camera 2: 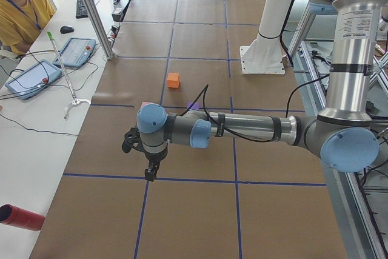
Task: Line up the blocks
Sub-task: 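Move the left gripper toward the orange cube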
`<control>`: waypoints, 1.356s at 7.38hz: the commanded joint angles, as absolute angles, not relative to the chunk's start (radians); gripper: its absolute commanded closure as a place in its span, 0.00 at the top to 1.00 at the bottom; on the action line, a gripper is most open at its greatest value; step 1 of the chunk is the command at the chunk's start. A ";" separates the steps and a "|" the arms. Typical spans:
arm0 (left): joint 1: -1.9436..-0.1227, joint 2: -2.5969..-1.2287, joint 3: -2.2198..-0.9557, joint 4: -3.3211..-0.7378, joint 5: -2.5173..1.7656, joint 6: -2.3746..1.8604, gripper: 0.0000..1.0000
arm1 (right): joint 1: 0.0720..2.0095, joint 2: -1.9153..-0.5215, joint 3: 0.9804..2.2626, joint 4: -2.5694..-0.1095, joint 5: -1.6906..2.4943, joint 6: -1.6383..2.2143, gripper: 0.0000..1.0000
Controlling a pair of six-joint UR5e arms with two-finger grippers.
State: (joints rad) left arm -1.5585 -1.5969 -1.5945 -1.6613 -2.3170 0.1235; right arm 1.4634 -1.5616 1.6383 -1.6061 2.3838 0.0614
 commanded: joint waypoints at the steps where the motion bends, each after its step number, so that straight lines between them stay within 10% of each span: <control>1: -1.559 -1.597 -1.594 -1.661 -2.316 0.120 1.00 | 1.463 -1.562 1.638 -1.606 2.384 0.061 1.00; 6: -1.394 -1.621 -1.609 -2.117 -2.370 -0.125 1.00 | 1.463 -1.562 1.638 -1.606 2.384 0.061 1.00; 10: -0.977 -1.961 -1.623 -2.041 -2.202 -0.821 1.00 | 1.463 -1.562 1.638 -1.606 2.384 0.061 1.00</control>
